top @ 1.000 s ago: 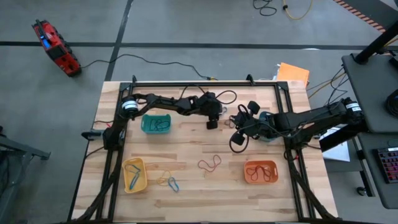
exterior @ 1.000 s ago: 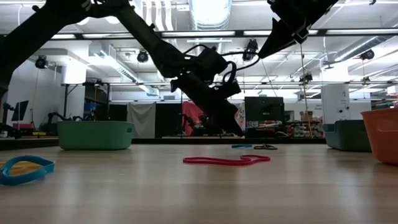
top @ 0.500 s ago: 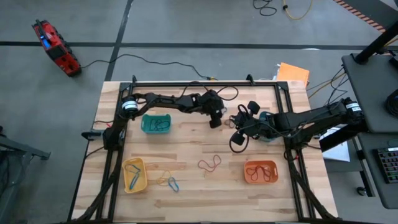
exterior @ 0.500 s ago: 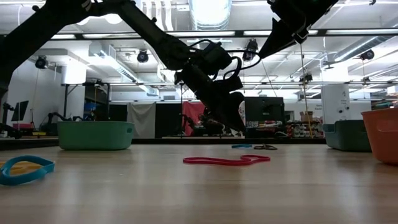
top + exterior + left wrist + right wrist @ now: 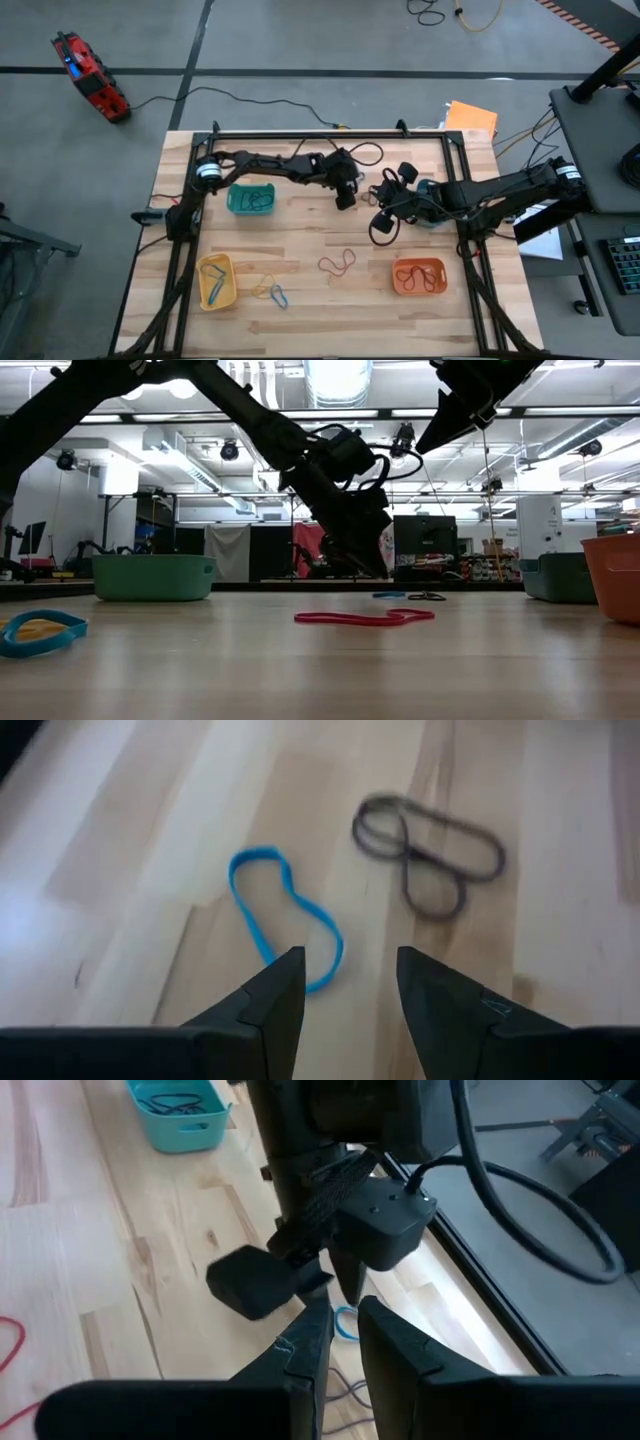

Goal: Sort rubber bands into baskets
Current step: Put the blue rubber band into the yellow bin

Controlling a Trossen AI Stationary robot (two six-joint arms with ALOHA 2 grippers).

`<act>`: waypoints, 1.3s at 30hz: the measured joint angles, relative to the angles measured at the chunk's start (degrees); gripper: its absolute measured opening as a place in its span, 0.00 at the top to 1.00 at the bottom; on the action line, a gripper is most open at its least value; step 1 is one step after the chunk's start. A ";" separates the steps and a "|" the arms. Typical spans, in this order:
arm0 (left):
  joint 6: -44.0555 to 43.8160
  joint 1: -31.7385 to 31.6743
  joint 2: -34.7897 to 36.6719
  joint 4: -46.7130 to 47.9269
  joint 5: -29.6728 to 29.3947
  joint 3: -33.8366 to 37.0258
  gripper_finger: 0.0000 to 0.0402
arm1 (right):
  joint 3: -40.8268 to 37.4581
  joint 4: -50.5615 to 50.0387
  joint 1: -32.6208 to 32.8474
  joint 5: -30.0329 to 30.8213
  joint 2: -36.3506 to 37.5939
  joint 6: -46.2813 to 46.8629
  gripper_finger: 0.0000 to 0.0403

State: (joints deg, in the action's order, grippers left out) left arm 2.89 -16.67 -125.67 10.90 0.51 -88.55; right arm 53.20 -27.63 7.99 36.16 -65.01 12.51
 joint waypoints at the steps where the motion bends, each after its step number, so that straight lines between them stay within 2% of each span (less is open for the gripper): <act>1: 0.02 0.00 0.04 2.00 0.02 -0.50 0.64 | -0.01 -0.11 0.00 -0.01 0.00 -0.09 0.88; 4: 0.77 0.03 0.11 5.21 0.01 -1.96 0.64 | -0.01 -0.37 0.00 0.00 -0.02 -0.11 0.88; 11: 1.13 0.20 -1.05 -1.12 -1.57 -1.90 0.64 | 0.00 -0.35 -0.04 0.05 -0.02 -0.62 0.88; 15: 0.97 0.55 -1.55 -1.53 -4.00 -1.79 0.64 | 0.00 -0.35 -0.04 0.07 -0.02 -0.63 0.88; 26: -0.40 1.73 -1.48 -1.35 -4.00 -1.79 0.65 | 0.01 -0.39 -0.04 0.08 -0.02 -0.75 0.88; 30: 0.32 1.03 -1.48 -1.76 -4.02 -1.79 0.73 | 0.01 -0.38 -0.02 0.09 -0.02 -0.61 0.88; 39: 2.13 0.74 -1.53 -1.49 -4.25 -1.79 0.97 | 0.00 -0.38 0.00 0.02 -0.02 0.37 0.88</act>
State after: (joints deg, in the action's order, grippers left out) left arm 5.02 -15.92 -127.20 9.41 -3.73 -90.35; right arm 53.19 -28.01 7.99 36.18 -65.04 12.88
